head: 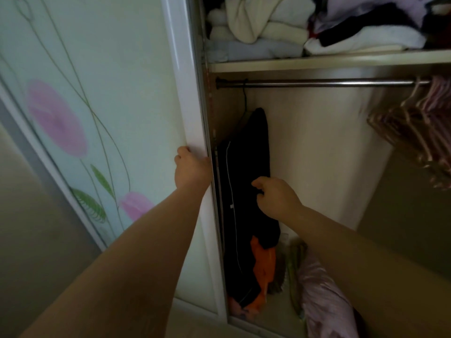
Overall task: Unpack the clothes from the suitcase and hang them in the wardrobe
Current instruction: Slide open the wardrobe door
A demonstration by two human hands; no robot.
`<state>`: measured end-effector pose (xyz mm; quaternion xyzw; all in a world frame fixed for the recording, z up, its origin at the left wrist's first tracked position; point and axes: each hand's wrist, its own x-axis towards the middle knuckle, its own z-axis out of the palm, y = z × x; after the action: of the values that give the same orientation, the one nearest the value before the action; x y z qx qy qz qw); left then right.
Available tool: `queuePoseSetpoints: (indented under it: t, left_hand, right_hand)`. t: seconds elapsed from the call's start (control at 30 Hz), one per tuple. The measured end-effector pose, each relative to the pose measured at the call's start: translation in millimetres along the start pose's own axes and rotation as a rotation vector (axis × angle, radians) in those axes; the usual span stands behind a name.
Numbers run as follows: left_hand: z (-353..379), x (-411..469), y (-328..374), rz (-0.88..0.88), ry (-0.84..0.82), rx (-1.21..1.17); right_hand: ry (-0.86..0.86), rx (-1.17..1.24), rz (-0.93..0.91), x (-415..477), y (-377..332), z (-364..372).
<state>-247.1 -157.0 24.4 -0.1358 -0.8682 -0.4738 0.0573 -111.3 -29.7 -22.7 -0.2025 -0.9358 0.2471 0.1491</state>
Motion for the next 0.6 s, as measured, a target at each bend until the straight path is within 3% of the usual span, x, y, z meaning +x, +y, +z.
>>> queuePoseSetpoints:
  t: [0.6]
  left_hand:
    - [-9,18,-20,-0.011,0.052,0.043]
  right_hand:
    - [0.007,-0.022,-0.016,19,-21,22]
